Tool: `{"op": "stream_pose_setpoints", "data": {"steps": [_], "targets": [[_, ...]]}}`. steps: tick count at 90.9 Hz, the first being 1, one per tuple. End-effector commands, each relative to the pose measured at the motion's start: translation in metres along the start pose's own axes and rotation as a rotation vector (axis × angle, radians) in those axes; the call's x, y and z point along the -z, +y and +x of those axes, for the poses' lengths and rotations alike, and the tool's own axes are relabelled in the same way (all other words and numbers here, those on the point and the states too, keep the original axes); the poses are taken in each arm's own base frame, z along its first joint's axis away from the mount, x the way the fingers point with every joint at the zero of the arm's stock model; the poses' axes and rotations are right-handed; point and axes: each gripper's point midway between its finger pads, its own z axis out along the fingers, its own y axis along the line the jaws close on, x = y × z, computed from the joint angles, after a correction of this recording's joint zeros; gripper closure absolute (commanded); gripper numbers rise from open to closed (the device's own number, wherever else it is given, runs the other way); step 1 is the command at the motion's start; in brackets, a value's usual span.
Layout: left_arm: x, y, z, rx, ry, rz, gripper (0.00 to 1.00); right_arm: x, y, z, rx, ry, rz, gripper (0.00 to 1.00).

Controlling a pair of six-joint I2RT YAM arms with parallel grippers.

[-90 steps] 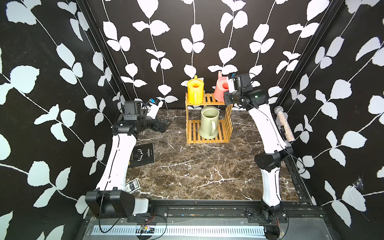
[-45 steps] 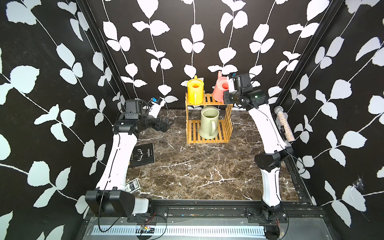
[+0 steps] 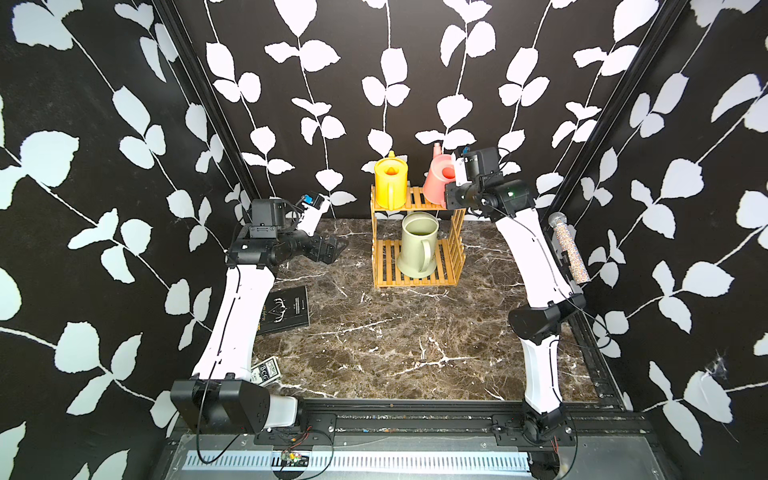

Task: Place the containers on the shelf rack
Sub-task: 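Place the container on the shelf.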

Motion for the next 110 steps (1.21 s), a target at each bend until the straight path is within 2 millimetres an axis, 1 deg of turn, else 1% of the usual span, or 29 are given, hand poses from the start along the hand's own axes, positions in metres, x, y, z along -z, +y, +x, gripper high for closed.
{"op": "stream_pose_setpoints", "data": {"steps": [1,23,45,49,55,60,77,82,89,101,110], "targets": [[0.001,-0.004,-0.002,0.005,-0.003,0.016,0.02,0.013,0.002,-0.018,0.002,-0.067,0.002,0.76],[0.000,-0.004,0.000,0.007,-0.001,0.015,0.02,0.010,0.004,-0.020,0.005,-0.077,0.001,0.72],[0.000,-0.003,0.001,0.007,0.001,0.012,0.02,0.004,0.008,-0.016,0.010,-0.067,-0.009,0.70],[-0.001,-0.003,0.001,0.009,0.004,0.014,0.01,0.004,0.008,-0.017,0.010,-0.070,-0.010,0.68],[-0.001,-0.004,0.001,0.009,0.002,0.014,0.02,0.000,0.010,-0.016,0.011,-0.070,-0.015,0.63],[-0.001,-0.004,0.002,0.009,0.002,0.014,0.01,-0.004,0.009,-0.015,0.017,-0.071,-0.013,0.61],[0.000,-0.004,0.004,0.009,0.003,0.011,0.02,-0.016,0.008,-0.012,0.034,-0.065,0.007,0.60],[0.000,-0.004,0.004,0.008,0.005,0.010,0.02,-0.019,0.009,-0.011,0.035,-0.064,0.001,0.63],[0.000,-0.004,0.004,0.007,0.005,0.010,0.02,-0.020,0.009,-0.011,0.033,-0.064,-0.001,0.70],[-0.001,-0.004,0.005,0.008,0.007,0.009,0.01,-0.017,0.006,-0.012,0.024,-0.067,0.011,0.81],[-0.001,-0.003,0.006,0.008,0.008,0.009,0.01,-0.013,0.006,-0.012,0.018,-0.071,0.019,0.85]]}}
